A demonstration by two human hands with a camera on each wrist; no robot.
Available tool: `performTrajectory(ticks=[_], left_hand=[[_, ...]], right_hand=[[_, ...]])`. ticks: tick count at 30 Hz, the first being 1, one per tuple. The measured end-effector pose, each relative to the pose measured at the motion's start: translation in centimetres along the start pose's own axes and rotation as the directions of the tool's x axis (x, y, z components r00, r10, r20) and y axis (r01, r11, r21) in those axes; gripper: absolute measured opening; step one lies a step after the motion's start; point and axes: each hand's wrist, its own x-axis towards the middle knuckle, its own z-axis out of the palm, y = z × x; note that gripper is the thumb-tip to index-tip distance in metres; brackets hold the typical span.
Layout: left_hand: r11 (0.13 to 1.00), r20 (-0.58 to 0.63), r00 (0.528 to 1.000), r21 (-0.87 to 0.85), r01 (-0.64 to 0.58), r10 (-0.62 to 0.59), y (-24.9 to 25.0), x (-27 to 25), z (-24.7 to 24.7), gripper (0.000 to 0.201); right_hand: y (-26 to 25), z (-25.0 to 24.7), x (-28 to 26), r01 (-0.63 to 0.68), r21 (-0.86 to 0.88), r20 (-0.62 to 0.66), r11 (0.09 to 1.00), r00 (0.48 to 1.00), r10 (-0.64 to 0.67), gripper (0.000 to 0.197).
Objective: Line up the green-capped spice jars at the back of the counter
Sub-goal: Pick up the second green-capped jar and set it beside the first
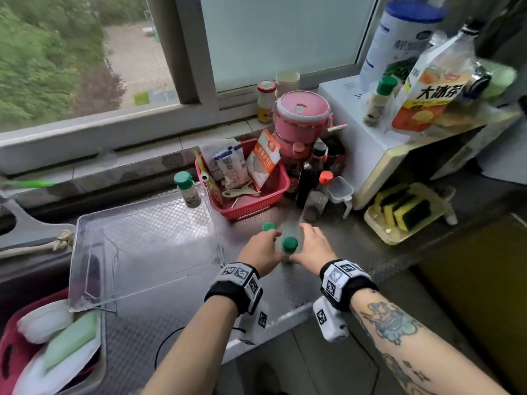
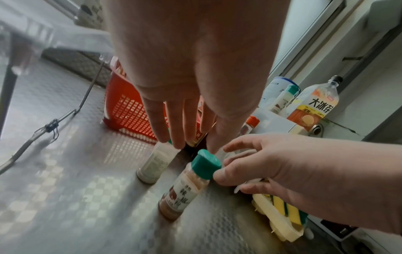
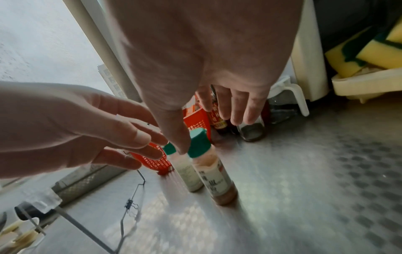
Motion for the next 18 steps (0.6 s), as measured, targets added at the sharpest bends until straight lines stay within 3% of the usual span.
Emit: performTrajectory(ticks=[7,11,18], left_hand=[[0.998,0.046,0.997,0.011,0.059,-0.059,-1.6,1.2,2.4,0.053],[0.998,0.053,0.997,-0.009,0.056,-0.056,-1.8,1.2,2.9,0.043],[0.999,0.062,0.998,-0.019,0.033,-0.032,-0.1,0.4,1.1,0.030]], right_hand=[[1.0,2.3,0.7,0.055,0.017,-0.020,0.998,0.998,-0.054,0.056],[0.6,2.9,0.7,0.057,0.008,-0.052,0.998,0.997,-0.056,0.038],[-0.3,0.9,-1.1,0.058,0.056,-0.089,0.997,0.995,-0.053,0.034]])
